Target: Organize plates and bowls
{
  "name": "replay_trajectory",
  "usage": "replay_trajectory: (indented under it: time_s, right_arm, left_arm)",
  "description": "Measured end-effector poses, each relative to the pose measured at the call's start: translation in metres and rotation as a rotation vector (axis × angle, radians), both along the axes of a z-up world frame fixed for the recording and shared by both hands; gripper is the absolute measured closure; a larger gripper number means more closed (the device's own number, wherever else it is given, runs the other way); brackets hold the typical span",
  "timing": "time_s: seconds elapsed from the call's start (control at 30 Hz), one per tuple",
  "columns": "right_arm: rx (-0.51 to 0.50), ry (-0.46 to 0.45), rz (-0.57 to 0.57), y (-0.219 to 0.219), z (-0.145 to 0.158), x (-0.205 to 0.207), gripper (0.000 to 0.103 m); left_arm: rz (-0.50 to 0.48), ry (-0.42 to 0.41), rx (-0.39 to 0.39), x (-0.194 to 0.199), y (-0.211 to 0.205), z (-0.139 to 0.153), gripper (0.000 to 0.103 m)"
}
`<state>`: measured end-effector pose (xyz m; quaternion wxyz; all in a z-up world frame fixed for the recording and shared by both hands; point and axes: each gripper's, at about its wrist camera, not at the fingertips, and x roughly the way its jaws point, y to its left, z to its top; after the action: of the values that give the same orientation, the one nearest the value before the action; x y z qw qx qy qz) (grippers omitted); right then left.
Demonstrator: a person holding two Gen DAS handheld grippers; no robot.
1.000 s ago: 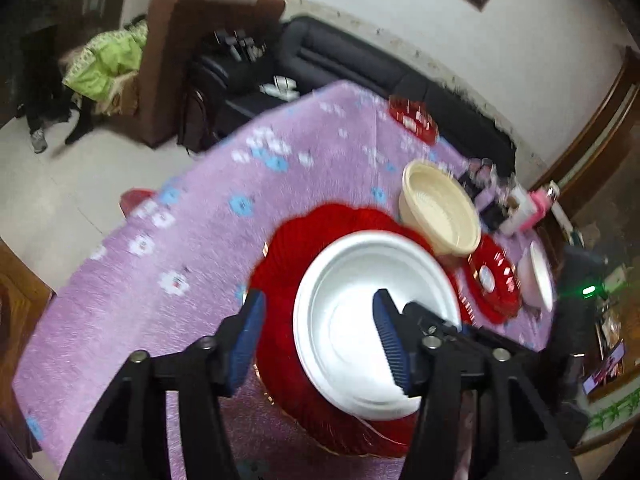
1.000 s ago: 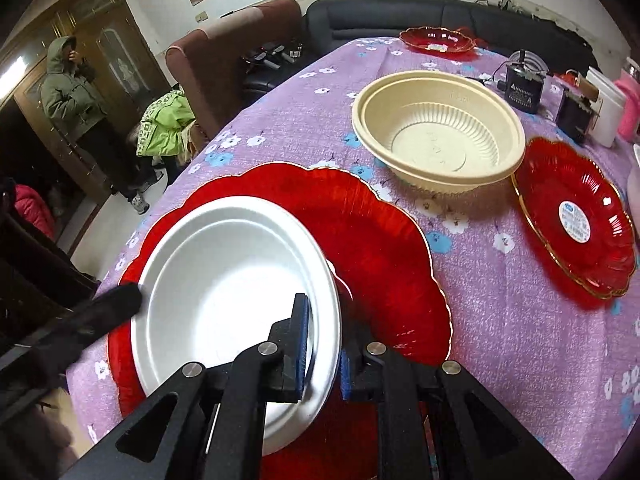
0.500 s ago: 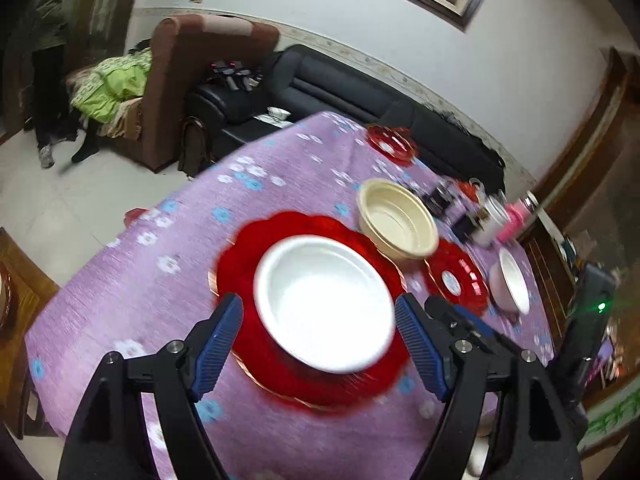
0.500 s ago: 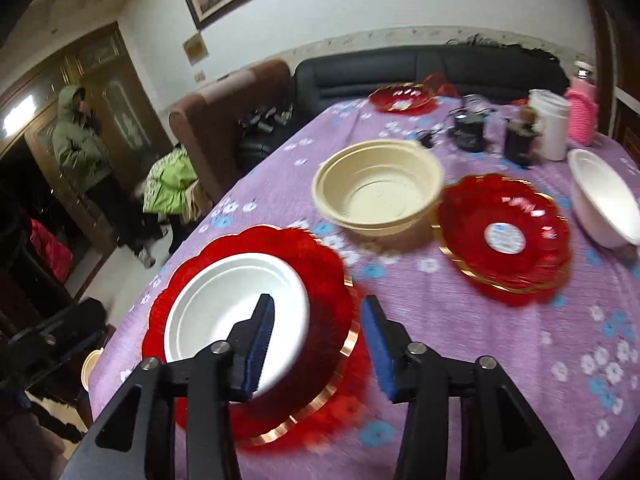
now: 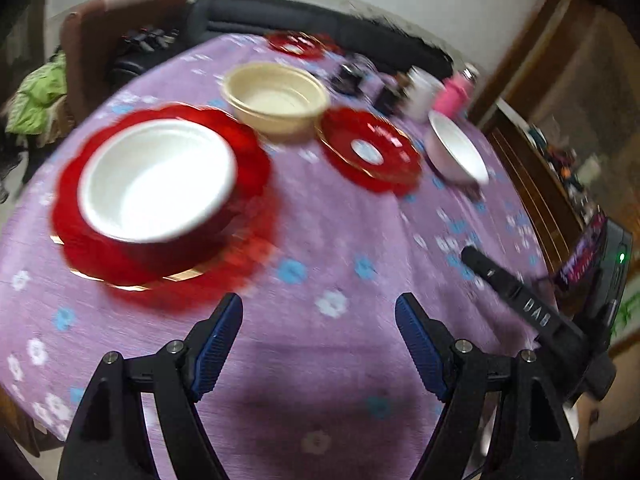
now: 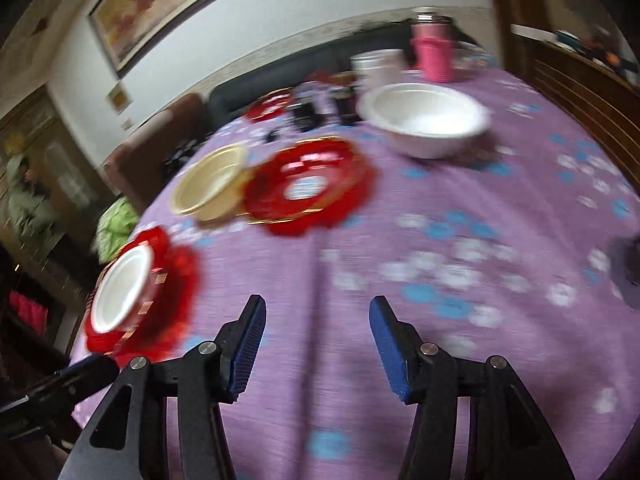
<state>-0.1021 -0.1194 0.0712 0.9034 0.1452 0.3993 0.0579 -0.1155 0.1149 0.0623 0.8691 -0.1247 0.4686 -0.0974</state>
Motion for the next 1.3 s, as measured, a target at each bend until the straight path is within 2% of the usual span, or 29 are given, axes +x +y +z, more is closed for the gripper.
replay_trajectory:
  time_s: [0.13,0.27,0.47,0.6,0.73,0.8,0.97,1.03,1.07,1.13,1.17,1.2,1.3]
  right_arm:
    - [0.008,0.008,-0.08,-0.042,0.002,-0.006,0.045]
    - [-0.002,0.011,-0.106,-0.061,0.006,-0.003,0.045]
    - [0.012,0.032,-0.074,-0.052,0.004,0.031,0.045]
    - [0.04,0.058,-0.064,-0.037,-0.002,0.074,0.045]
    - [0.126,0.125,-0.076,-0.026,-0.015,0.127,0.045]
    - [0.138,0.156,-0.099,-0.021,-0.022,0.147,0.045]
    - [0.177,0.215,-0.122,-0.013,-0.039,0.176,0.044]
    - [0.173,0.207,-0.136,-0.011,-0.04,0.18,0.045]
    - [0.16,0.212,-0.134,-0.009,-0.041,0.182,0.047]
    - [0.152,0.217,-0.13,-0.007,-0.041,0.185,0.067]
    - [0.158,0.227,-0.123,-0.006,-0.042,0.186,0.084]
    - [0.168,0.241,-0.112,-0.004,-0.044,0.187,0.088]
    - [0.171,0.24,-0.106,-0.004,-0.045,0.182,0.088]
  left_arm:
    - [-0.048,0.023,-0.01,0.008,-0.016,-0.001,0.025]
    - [-0.002,-0.009,0.008,0.017,-0.007,0.009,0.025]
    - [0.12,-0.02,0.015,0.031,0.026,0.01,0.025]
    - [0.08,-0.022,0.022,0.03,0.02,0.007,0.025]
    - [0.021,-0.023,0.017,0.028,0.009,0.005,0.025]
    - [0.005,-0.023,0.019,0.028,0.006,0.003,0.025]
    - [-0.004,-0.033,0.048,0.027,0.005,0.002,0.025]
    - [-0.011,-0.034,0.054,0.027,0.002,0.002,0.025]
    - [-0.015,-0.033,0.054,0.027,0.0,0.001,0.025]
    - [-0.026,-0.029,0.05,0.026,-0.003,0.0,0.025]
    - [-0.031,-0.025,0.046,0.026,-0.004,-0.001,0.025]
    - [-0.035,-0.02,0.042,0.026,-0.005,-0.003,0.025]
    - [-0.039,-0.013,0.036,0.026,-0.005,-0.005,0.025]
